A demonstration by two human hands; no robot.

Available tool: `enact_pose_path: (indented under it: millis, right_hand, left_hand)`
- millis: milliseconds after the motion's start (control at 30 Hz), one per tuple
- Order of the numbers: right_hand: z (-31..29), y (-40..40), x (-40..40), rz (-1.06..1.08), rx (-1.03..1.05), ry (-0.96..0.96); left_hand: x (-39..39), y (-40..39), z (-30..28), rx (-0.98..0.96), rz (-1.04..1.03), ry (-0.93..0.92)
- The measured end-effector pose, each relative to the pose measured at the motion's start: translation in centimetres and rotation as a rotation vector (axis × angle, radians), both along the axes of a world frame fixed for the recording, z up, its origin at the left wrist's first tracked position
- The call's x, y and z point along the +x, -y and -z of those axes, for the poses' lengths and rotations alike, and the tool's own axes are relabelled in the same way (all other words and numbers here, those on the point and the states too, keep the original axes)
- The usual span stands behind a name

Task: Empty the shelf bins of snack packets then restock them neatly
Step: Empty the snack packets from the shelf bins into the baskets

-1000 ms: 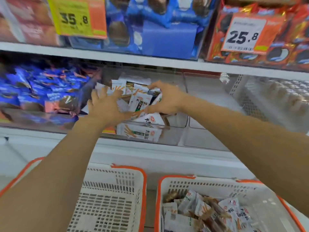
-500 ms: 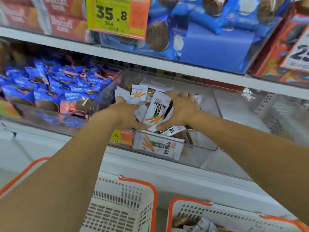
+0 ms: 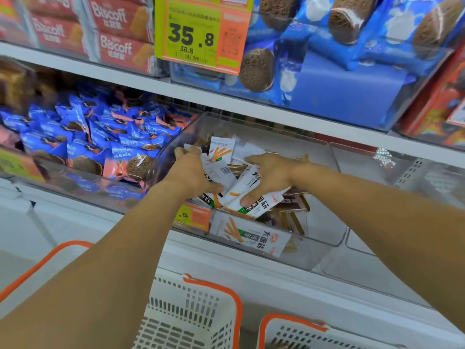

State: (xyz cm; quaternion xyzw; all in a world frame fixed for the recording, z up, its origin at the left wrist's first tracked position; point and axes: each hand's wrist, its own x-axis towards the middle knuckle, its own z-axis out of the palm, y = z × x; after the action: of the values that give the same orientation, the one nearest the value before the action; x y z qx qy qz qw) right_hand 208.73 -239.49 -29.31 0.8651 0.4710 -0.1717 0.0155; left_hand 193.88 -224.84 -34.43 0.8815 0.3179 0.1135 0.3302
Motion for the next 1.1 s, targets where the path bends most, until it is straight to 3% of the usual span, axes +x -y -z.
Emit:
enact_pose_path:
  millis: [133, 267, 400, 600, 833, 1100]
  right_hand:
    - [0.9, -1.0, -0.6, -0.102, 0.154, -0.025]
    - [0.9, -1.7, -0.6, -0.095, 0.152, -0.139]
    - [0.9, -1.4, -0.3, -0.050, 0.155, -0.198]
    - [-0.5, -1.0, 0.0, -0.061, 0.027, -0.113]
    - [0.8, 2.3, -0.1, -0.035, 0.069, -0.113]
    - [0.4, 5.8, -2.1, 0.011, 0.364, -0.186]
  left_hand:
    - [0.2, 0.7, 0.0, 0.017, -0.089, 0.040]
    - [0.1, 0.0, 0.3, -0.097, -0.095, 0.122]
    - [0.1, -0.5, 0.5, -0.200, 0.094, 0.032]
    - [0.3, -0.2, 0.3, -0.286, 0.297, -0.015]
    - [-0.2, 0.8, -0.4, -0.197, 0.348, 0.030]
    - [-1.2, 3.1, -2.6, -0.108, 0.395, 0.122]
